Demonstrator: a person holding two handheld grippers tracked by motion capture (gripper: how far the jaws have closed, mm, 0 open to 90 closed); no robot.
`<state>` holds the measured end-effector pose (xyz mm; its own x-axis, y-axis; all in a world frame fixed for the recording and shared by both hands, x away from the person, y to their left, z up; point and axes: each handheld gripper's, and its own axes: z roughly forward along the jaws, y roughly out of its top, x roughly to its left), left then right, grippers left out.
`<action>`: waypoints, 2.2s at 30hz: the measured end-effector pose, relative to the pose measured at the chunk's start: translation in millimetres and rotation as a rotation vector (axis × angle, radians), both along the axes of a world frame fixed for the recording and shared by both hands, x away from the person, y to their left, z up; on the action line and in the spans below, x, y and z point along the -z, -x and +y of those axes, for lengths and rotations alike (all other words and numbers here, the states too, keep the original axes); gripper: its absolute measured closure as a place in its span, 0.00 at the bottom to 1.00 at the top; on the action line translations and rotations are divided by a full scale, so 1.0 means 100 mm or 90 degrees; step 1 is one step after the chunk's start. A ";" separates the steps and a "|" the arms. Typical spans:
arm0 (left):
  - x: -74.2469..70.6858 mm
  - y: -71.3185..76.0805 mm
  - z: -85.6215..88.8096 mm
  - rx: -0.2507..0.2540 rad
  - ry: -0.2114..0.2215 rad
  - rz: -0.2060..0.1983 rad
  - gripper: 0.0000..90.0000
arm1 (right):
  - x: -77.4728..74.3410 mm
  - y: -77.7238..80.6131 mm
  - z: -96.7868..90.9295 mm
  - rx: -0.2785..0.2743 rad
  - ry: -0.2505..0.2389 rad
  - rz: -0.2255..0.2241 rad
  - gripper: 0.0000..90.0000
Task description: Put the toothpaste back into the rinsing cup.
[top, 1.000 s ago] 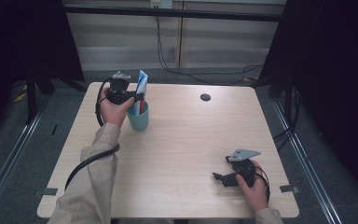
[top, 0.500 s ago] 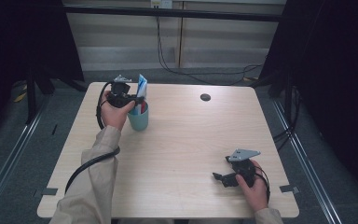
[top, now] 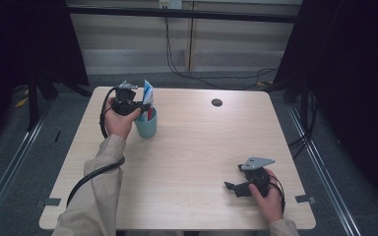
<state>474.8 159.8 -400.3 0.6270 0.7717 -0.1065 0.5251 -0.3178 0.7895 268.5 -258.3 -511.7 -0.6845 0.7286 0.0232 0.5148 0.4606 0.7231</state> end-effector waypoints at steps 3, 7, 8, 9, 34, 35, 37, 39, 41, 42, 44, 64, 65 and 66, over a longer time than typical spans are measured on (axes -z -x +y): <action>0.00 0.00 0.01 -0.002 0.004 0.001 0.80 | 0.00 0.00 0.00 0.000 -0.001 0.000 0.14; 0.01 -0.01 -0.01 -0.001 0.004 0.001 0.80 | 0.00 0.00 0.00 -0.001 0.000 0.000 0.14; 0.01 -0.01 -0.01 -0.001 0.004 0.001 0.79 | 0.00 0.00 0.00 -0.001 0.000 0.000 0.14; 0.02 -0.02 -0.03 0.001 0.007 -0.003 0.79 | 0.00 0.00 0.00 0.000 0.001 0.000 0.14; 0.05 -0.02 -0.10 0.015 0.013 -0.017 0.71 | 0.00 0.00 0.00 -0.001 0.002 0.000 0.14; 0.05 -0.02 -0.11 0.014 0.010 -0.017 0.71 | 0.00 0.00 0.00 -0.001 0.000 0.000 0.14; 0.04 -0.02 -0.10 0.013 0.005 -0.016 0.70 | 0.00 0.00 0.00 0.000 0.000 0.000 0.14; 0.04 -0.02 -0.10 0.013 0.003 -0.016 0.70 | 0.00 0.00 0.00 0.000 0.001 0.000 0.14; 0.03 -0.02 -0.09 0.017 0.005 -0.012 0.70 | 0.00 0.00 0.00 0.000 0.000 0.000 0.14; 0.03 -0.02 -0.09 0.017 0.005 -0.012 0.69 | 0.00 0.00 0.00 0.000 0.000 0.000 0.14; 0.03 -0.01 -0.09 0.016 0.002 -0.014 0.69 | 0.00 0.00 0.00 0.000 0.001 -0.001 0.14; -0.04 0.02 -0.05 0.003 -0.022 -0.016 0.51 | 0.00 0.00 0.00 0.000 0.000 0.000 0.14; -0.06 0.02 -0.05 0.004 -0.021 -0.013 0.50 | 0.00 0.00 0.00 0.000 0.001 -0.001 0.14; -0.06 0.02 -0.05 0.004 -0.021 -0.013 0.50 | 0.00 0.00 0.00 0.000 0.001 -0.001 0.14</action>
